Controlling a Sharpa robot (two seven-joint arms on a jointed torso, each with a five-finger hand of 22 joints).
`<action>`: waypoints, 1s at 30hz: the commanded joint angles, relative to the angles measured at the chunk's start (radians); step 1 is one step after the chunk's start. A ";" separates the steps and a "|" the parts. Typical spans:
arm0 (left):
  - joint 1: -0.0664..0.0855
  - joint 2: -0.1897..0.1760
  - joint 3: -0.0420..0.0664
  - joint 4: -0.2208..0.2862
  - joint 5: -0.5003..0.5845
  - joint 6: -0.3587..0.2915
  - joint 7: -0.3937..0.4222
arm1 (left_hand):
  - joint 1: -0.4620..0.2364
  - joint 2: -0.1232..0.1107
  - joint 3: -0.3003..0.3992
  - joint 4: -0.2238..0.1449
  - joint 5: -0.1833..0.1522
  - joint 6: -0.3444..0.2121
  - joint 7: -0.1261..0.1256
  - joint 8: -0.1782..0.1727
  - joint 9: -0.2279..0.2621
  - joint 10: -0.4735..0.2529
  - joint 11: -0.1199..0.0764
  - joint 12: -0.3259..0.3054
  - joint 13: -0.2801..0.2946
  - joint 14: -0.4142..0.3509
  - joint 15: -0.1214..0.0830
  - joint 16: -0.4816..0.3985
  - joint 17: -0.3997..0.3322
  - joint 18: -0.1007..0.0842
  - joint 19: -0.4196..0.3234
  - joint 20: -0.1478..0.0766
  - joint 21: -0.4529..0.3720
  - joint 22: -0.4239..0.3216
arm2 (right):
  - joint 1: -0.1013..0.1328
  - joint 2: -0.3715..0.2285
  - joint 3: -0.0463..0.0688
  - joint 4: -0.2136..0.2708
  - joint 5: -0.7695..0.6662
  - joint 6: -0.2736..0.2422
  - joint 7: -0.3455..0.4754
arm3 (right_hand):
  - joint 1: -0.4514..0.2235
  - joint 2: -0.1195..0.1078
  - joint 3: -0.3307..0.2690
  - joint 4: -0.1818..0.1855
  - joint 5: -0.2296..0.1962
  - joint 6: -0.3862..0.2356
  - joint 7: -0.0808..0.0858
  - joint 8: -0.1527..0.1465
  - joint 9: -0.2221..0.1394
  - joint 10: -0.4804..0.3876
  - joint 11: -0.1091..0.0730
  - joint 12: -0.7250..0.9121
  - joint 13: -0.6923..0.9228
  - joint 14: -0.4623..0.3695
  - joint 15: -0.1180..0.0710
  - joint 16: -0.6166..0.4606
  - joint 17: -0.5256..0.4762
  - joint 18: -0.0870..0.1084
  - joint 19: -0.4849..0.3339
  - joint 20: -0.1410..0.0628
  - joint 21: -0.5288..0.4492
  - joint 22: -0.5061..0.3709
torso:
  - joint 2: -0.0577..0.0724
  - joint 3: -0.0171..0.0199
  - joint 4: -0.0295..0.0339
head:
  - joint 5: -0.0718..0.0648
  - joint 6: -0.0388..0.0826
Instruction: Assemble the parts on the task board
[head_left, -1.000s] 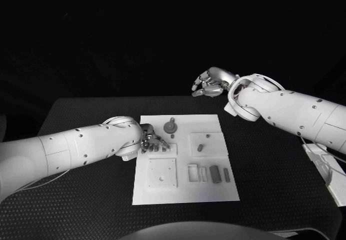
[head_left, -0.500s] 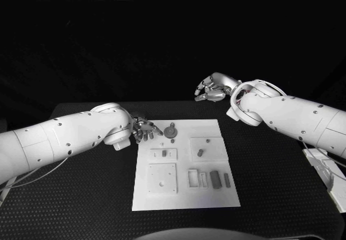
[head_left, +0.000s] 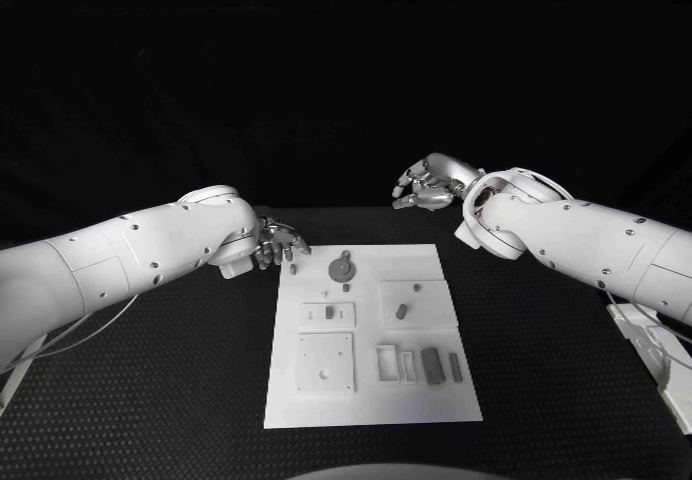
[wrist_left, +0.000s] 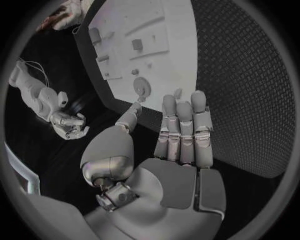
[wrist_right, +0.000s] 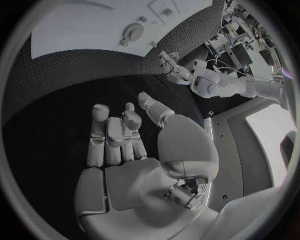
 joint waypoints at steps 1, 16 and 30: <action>-0.002 0.024 0.000 -0.041 -0.106 0.022 0.021 | 0.010 0.013 0.002 -0.015 0.007 0.005 0.001 -0.007 -0.005 0.006 0.001 0.005 0.000 0.008 -0.001 0.008 -0.002 0.024 0.007 0.000 -0.003 0.003 | -0.001 0.002 0.001 -0.001 0.003 -0.001 0.012 | -0.010 -0.002 0.000 0.004 0.002 0.000 0.006 -0.004 0.001 -0.005 0.001 -0.006 0.001 -0.007 0.002 -0.004 -0.001 0.011 0.004 -0.001 -0.003 0.015 | 0.001 0.0000 -0.0006 | 0.002 0.003; -0.023 0.086 -0.003 -0.163 -0.148 0.085 0.025 | 0.002 -0.012 0.003 0.006 0.006 0.006 0.003 -0.010 -0.023 -0.001 0.003 0.009 -0.006 0.001 0.001 0.012 -0.012 0.020 0.006 0.000 -0.013 0.007 | -0.003 0.002 0.001 0.001 0.003 0.000 0.011 | -0.011 -0.002 0.000 0.005 0.002 -0.001 0.006 -0.004 0.003 -0.006 0.001 -0.005 0.001 -0.008 0.002 -0.004 -0.001 0.011 0.004 -0.001 -0.003 0.015 | 0.001 0.0006 -0.0001 | 0.007 0.009; -0.054 0.123 -0.007 -0.236 -0.161 0.074 0.042 | -0.063 -0.049 -0.010 0.060 -0.011 0.009 0.001 -0.005 -0.029 -0.005 0.001 0.013 -0.008 -0.006 0.001 0.018 -0.017 0.023 0.003 -0.001 -0.021 0.013 | -0.002 -0.001 0.001 0.010 0.003 0.000 0.010 | -0.011 -0.002 0.000 0.006 0.002 -0.001 0.006 -0.004 0.003 -0.007 0.001 -0.005 0.002 -0.008 0.002 -0.004 0.000 0.011 0.004 -0.001 -0.004 0.015 | 0.002 0.0009 -0.0018 | 0.003 0.007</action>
